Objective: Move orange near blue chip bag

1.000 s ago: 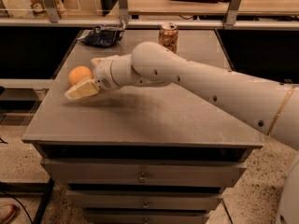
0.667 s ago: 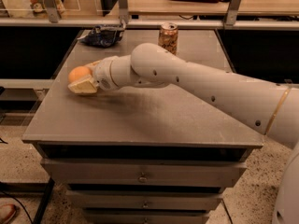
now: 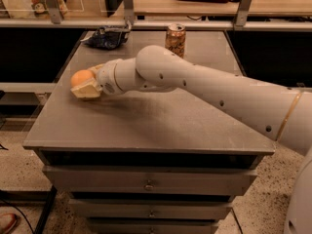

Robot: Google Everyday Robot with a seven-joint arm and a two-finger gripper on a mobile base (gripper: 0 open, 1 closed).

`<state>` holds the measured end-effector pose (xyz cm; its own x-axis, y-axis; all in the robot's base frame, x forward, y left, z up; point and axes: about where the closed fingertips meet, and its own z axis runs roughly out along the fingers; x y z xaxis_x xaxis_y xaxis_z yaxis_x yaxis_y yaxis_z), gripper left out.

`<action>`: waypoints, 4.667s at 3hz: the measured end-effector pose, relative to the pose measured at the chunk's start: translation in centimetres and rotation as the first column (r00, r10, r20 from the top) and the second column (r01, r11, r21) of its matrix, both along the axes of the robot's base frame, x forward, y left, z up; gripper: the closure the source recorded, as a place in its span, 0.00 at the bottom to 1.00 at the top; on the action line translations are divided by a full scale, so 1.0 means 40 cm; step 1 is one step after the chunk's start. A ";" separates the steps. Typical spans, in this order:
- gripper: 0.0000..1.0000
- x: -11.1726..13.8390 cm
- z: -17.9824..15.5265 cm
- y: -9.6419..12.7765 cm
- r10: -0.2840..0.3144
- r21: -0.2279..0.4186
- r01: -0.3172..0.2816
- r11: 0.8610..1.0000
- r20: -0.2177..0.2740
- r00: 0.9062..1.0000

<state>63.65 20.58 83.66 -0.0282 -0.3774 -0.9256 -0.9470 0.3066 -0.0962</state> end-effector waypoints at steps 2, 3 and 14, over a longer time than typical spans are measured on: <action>1.00 0.039 0.009 0.000 -0.020 0.002 0.020 1.000 0.013 1.000; 1.00 0.088 0.025 -0.014 -0.057 0.008 0.057 0.998 0.024 0.998; 0.13 0.445 0.019 -0.164 -0.372 0.074 0.375 0.924 -0.045 0.927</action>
Offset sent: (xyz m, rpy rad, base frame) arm 0.0412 -0.0074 0.0096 0.0053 -0.0348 -0.0598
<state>81.44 14.01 84.43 -0.1807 -0.2590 -0.9488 -0.7643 0.6442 -0.0303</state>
